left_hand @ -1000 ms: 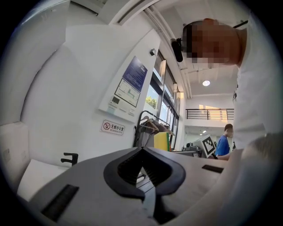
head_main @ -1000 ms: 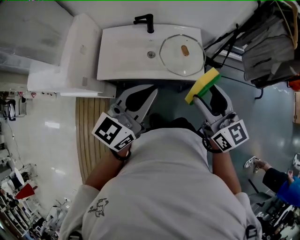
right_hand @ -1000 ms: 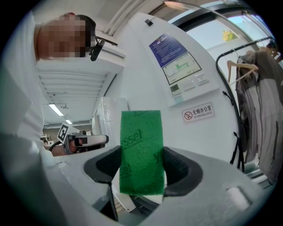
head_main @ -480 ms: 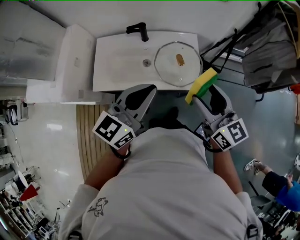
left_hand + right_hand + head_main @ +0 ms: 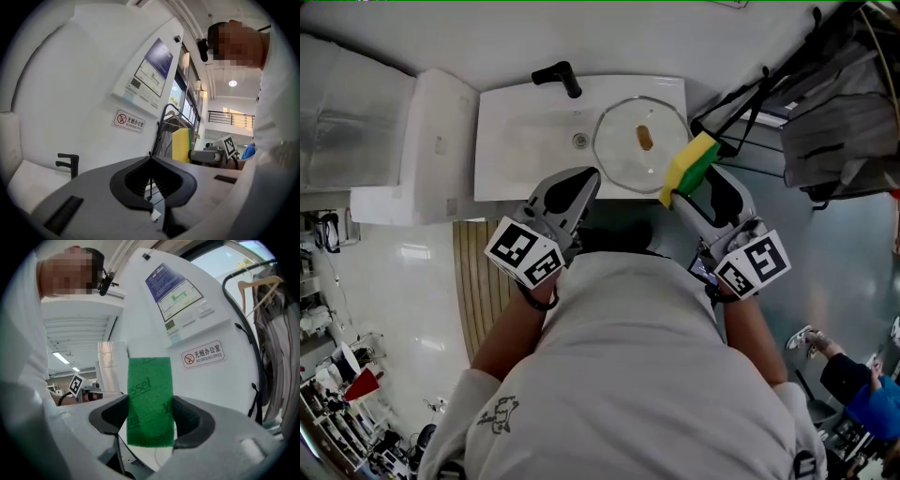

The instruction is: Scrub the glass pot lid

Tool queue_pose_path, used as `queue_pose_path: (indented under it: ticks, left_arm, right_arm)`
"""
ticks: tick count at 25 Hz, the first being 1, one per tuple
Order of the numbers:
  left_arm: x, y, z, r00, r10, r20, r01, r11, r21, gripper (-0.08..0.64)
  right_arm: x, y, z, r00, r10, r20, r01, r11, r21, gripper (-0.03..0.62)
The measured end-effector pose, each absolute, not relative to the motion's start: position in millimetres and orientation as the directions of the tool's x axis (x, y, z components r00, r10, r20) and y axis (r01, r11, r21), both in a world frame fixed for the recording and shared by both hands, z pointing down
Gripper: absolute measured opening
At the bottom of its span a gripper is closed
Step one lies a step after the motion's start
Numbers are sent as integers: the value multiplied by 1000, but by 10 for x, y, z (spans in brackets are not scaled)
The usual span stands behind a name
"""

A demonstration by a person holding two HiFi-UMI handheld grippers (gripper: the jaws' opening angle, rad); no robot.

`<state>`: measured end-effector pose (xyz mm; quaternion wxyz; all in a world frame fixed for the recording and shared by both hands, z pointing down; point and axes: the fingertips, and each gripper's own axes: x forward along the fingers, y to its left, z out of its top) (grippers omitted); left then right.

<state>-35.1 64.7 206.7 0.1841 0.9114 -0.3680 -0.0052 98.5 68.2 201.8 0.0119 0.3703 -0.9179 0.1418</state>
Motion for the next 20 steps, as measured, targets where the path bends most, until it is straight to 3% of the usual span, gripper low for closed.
queue_pose_path:
  ticks: [13, 20]
  left_arm:
    - [-556, 63, 2730, 747, -630, 213, -656, -643, 396, 8]
    - [-752, -333, 3118, 765, -587, 265, -637, -630, 444, 49]
  right_arm:
    - [973, 237, 2503, -705, -674, 222, -705, 628, -331, 290]
    - [874, -123, 2791, -669, -683, 292, -741, 583, -334, 290]
